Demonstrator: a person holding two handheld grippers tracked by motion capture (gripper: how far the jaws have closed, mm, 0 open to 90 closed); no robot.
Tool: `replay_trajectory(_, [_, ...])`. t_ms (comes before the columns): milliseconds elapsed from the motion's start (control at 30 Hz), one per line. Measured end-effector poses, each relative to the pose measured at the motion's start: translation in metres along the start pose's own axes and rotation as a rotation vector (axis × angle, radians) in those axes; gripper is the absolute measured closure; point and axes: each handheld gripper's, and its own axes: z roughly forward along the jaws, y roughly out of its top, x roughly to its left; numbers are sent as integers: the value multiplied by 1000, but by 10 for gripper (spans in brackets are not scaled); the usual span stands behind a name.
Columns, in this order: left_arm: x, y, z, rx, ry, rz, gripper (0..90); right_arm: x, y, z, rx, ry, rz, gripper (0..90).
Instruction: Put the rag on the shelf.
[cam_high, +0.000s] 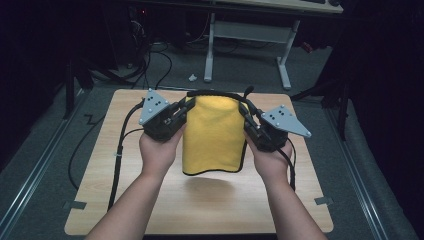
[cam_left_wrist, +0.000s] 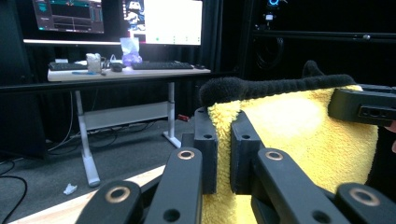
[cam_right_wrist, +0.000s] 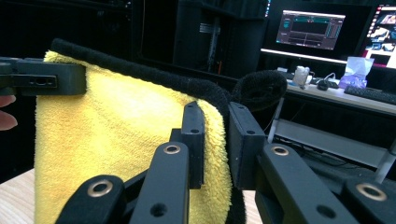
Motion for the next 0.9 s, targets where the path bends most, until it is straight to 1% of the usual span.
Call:
replay_trajectory(167, [0,3,3,6,-2,14,839,-3,4,1,2,-4,3,789])
replay_trajectory(233, [0,6,6,7,-2,17,839,-5,6,3,0,-11,-6,789])
replay_trajectory(333, [1,13,12,3,-3,19,839,-10,10,7,0,-18,5,789])
replay_trajectory(400, [3,18,18,0,-5,22,839,-13,14,10,-1,-24,3,789])
replay_trajectory(467, [6,20,23,4,2,29,839,-16,16,14,1,-27,2,789])
replay_trajectory(500, [8,21,25,6,2,23,839,-18,18,17,3,-23,16,789])
replay_trajectory(533, [9,21,27,8,4,16,839,-19,20,18,6,-22,18,789])
replay_trajectory(600, [13,23,32,8,9,15,839,-21,23,22,7,-30,-5,789])
replay_trajectory(667, [16,24,36,6,9,5,839,-23,26,27,3,-35,-12,789])
replay_trajectory(700, [17,26,39,5,12,12,839,-24,27,29,5,-37,-18,789])
replay_trajectory(800, [21,27,48,3,24,4,839,-28,28,37,9,-45,-22,789])
replay_trajectory(833, [22,27,50,3,28,10,839,-29,27,41,12,-51,-24,789])
replay_trajectory(900, [24,26,55,3,30,5,839,-33,27,46,15,-54,-16,790])
